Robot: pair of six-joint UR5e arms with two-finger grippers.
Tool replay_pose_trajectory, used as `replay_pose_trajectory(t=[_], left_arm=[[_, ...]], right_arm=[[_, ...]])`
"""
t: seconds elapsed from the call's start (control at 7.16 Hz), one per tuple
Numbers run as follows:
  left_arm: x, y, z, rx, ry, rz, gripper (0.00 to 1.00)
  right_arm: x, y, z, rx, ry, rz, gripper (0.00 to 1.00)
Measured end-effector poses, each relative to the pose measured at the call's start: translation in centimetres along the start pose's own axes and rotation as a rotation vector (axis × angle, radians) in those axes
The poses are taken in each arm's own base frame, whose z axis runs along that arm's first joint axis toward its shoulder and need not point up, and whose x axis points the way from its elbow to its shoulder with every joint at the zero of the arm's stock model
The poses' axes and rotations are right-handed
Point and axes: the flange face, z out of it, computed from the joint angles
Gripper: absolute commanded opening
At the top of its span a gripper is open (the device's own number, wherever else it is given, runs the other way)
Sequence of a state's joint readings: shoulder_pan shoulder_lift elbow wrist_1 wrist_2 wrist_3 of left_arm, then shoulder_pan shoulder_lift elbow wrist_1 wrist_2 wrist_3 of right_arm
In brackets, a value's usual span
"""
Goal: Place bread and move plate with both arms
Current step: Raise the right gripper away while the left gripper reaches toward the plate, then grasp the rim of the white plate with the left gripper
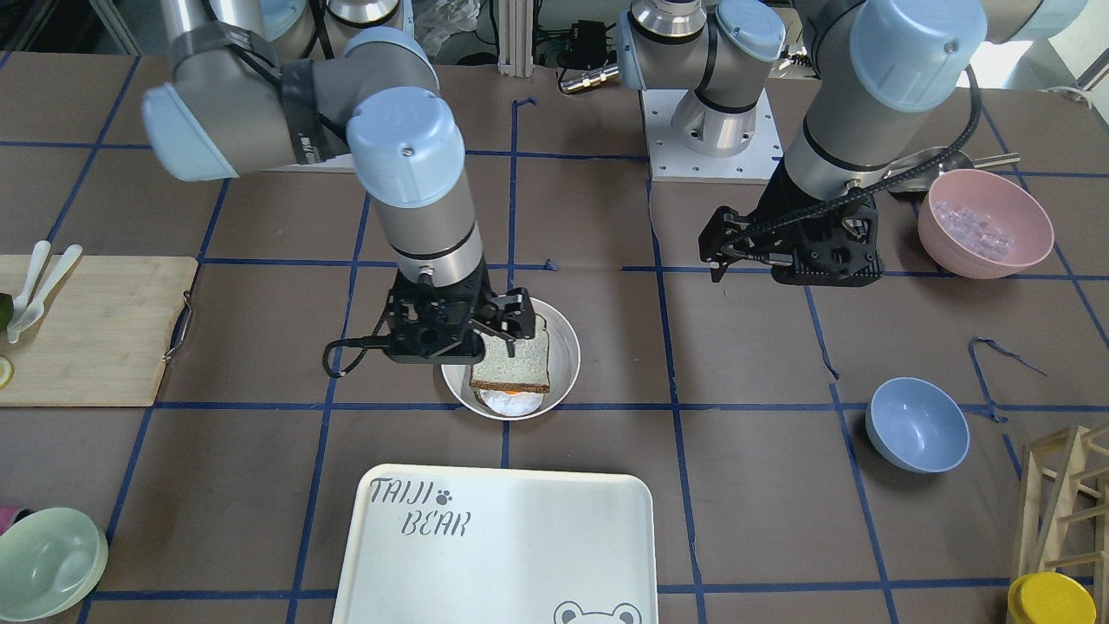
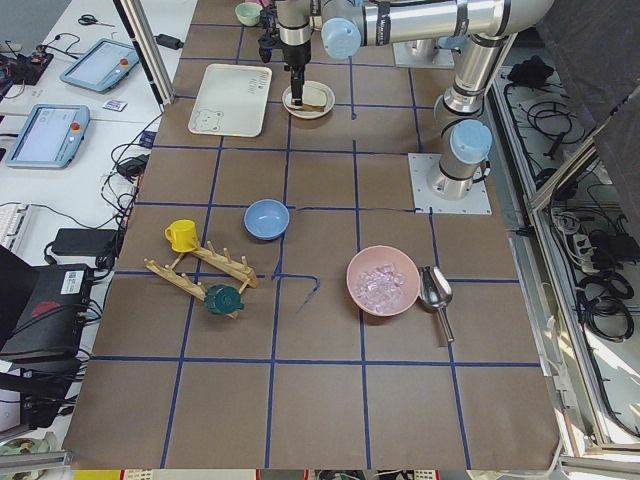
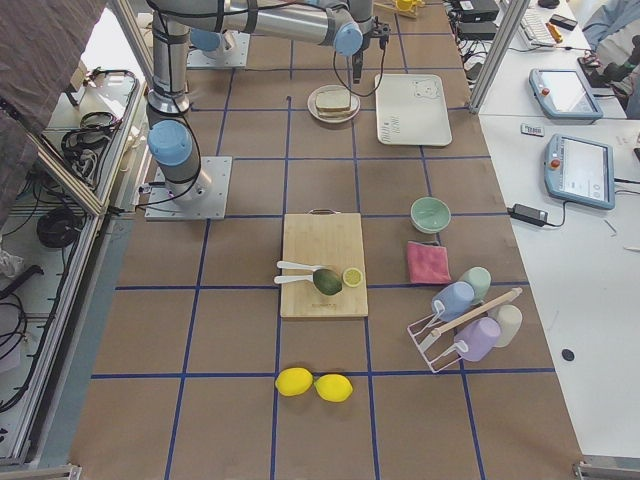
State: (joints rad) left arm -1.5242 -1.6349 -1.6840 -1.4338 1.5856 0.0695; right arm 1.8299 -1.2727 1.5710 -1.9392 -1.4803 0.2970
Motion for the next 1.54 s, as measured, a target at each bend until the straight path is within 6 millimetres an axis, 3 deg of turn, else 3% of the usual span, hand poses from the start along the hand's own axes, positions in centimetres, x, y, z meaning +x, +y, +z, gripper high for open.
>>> replay_pose_trajectory(t=[0.28, 0.42, 0.7, 0.98, 1.26, 1.54], left_arm=[[1.6, -1.2, 5.1, 0.044, 0.030, -0.052, 1.00], [3.2, -1.4, 7.8, 0.065, 0.062, -0.064, 0.98], [7.2, -1.4, 12.6, 0.068, 0.105, -0.065, 0.96], [10.0, -1.8, 16.2, 0.055, 0.153, -0.060, 0.79], [11.9, -1.7, 19.2, 0.038, 0.168, -0.045, 0.75], [13.4, -1.3, 20.9, 0.013, 0.166, -0.025, 0.68]], right_arm=[[7.3, 0.6, -5.6, -0.049, 0.042, -0.121, 1.00], [9.3, 1.9, -8.2, -0.062, 0.074, -0.178, 1.00], [9.6, 4.8, -12.4, -0.044, 0.025, -0.228, 1.00], [9.9, 5.2, -13.2, -0.031, 0.012, -0.223, 1.00], [11.1, 5.3, -15.0, 0.001, 0.146, -0.219, 1.00], [11.5, 5.3, -15.6, 0.014, 0.188, -0.202, 1.00]])
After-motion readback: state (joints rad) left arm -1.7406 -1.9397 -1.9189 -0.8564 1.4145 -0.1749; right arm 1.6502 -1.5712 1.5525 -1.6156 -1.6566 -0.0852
